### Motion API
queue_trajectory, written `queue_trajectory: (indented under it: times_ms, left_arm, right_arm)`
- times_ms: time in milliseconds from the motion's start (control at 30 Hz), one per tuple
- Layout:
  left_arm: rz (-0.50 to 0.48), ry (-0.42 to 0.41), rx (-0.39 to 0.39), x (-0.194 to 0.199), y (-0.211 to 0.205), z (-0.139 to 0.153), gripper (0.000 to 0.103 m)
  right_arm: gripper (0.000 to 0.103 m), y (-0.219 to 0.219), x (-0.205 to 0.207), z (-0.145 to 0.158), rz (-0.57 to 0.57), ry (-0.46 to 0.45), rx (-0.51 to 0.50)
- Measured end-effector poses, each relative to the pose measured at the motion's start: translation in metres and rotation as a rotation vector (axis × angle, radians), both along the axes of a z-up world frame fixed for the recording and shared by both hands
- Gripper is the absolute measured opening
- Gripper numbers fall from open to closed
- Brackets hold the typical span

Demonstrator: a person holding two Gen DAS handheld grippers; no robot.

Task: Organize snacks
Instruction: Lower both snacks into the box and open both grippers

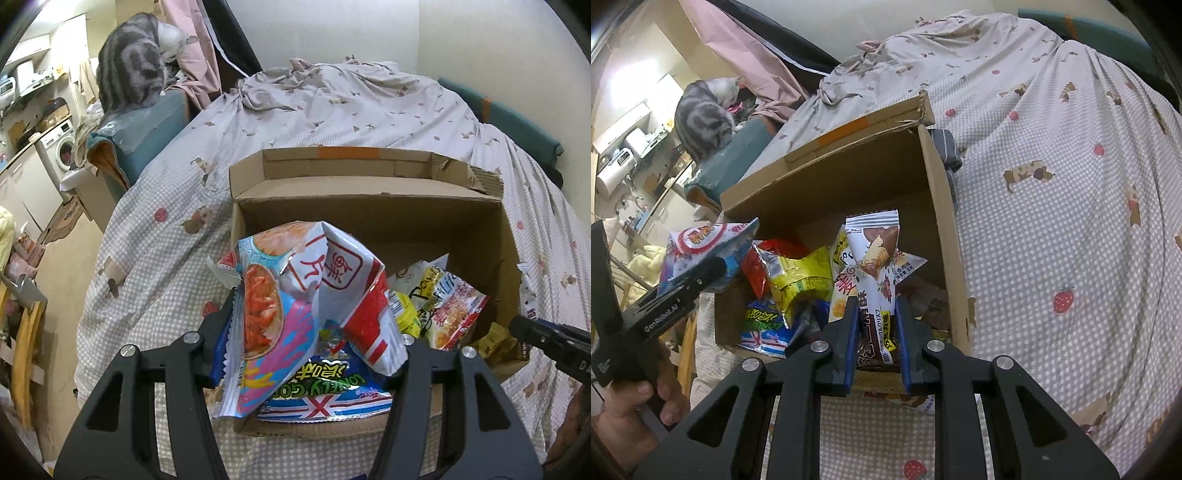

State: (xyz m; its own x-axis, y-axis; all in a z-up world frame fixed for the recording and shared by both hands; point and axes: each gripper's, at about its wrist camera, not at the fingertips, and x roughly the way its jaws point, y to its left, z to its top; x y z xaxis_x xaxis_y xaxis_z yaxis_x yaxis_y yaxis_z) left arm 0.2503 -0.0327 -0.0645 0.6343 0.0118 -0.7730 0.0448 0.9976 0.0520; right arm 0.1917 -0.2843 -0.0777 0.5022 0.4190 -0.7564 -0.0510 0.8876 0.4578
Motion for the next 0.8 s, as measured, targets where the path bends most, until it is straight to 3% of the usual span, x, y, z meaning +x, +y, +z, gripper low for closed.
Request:
queue_trajectory:
  times_ms: [133, 300, 433, 600, 633, 667, 733, 800]
  left_arm:
    - [-0.014, 0.019, 0.003, -0.001, -0.003, -0.003, 0.059]
    - [-0.035, 0.047, -0.012, -0.003, -0.009, -0.005, 0.073]
    - [-0.039, 0.058, -0.035, -0.005, -0.01, -0.004, 0.074]
    - [-0.037, 0.012, -0.06, -0.009, -0.009, 0.006, 0.077]
    - [-0.036, 0.005, -0.066, -0.009, -0.008, 0.008, 0.079]
    - [-0.026, -0.002, -0.067, -0.009, -0.007, 0.008, 0.085]
    - [-0.012, -0.005, -0.068, -0.01, -0.005, 0.009, 0.086]
    - [-0.003, -0.003, -0.075, -0.01, -0.003, 0.01, 0.086]
  right_arm:
    - [0.02, 0.0, 0.0, -0.002, 0.0, -0.001, 0.0]
    - [0.02, -0.001, 0.003, -0.005, -0.006, 0.012, 0.01]
    - [0.022, -0.001, 0.003, -0.006, -0.005, 0.006, 0.039]
    - [0.025, -0.001, 0.003, 0.001, -0.003, -0.028, 0.083]
    - [0.035, -0.002, 0.002, 0.001, -0.007, -0.03, 0.077]
    - [0.063, -0.002, 0.002, 0.002, -0.013, -0.033, 0.08]
    - [0.094, -0.006, -0.002, 0.007, -0.038, -0.069, 0.106]
    - [0.095, -0.006, -0.004, 0.012, -0.041, -0.098, 0.096]
